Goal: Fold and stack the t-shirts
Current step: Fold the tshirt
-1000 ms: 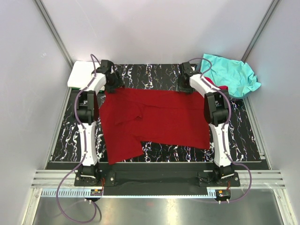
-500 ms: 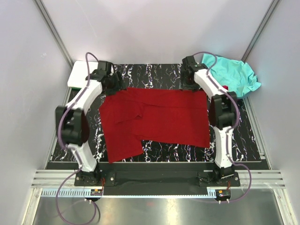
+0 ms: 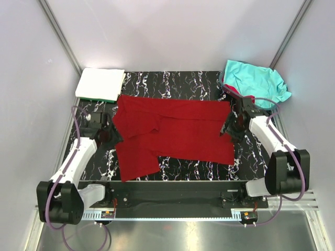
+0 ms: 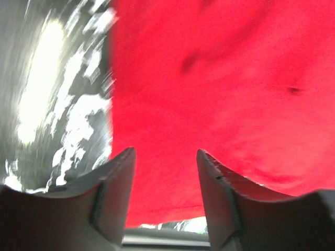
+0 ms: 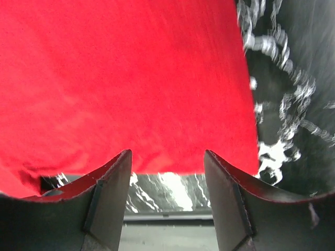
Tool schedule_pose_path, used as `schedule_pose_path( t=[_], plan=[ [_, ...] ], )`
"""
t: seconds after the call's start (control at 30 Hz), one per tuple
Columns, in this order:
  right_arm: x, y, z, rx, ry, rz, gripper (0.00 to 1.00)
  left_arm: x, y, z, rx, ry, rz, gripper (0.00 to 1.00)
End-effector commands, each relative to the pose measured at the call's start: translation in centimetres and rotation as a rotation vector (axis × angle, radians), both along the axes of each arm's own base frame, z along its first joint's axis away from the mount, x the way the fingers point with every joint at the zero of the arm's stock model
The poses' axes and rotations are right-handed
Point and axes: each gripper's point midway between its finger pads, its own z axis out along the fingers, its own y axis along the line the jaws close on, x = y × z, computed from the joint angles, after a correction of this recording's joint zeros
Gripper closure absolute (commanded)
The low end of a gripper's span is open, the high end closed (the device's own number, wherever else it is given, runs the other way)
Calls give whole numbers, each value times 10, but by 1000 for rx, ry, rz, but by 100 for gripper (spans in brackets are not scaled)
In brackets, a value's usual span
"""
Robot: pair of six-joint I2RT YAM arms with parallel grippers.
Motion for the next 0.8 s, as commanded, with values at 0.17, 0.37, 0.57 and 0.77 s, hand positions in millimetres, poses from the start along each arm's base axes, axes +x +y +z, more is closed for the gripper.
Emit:
schedule_pose_path(
  t=[0.17, 0.37, 0.57, 0.77],
  plan=[
    [-32, 13, 3, 196, -28, -88, 36, -51, 15, -52, -75, 170, 296, 51],
    [-40, 3, 1, 217, -34, -146, 36, -83, 4, -80, -113, 280, 335, 56],
    [-41, 7, -5, 276, -31, -179, 36, -95, 7, -88, -25, 321, 343, 56],
    [-43, 1, -12, 253, -9, -252, 36, -97, 14, -94, 13, 332, 364, 65]
  ],
)
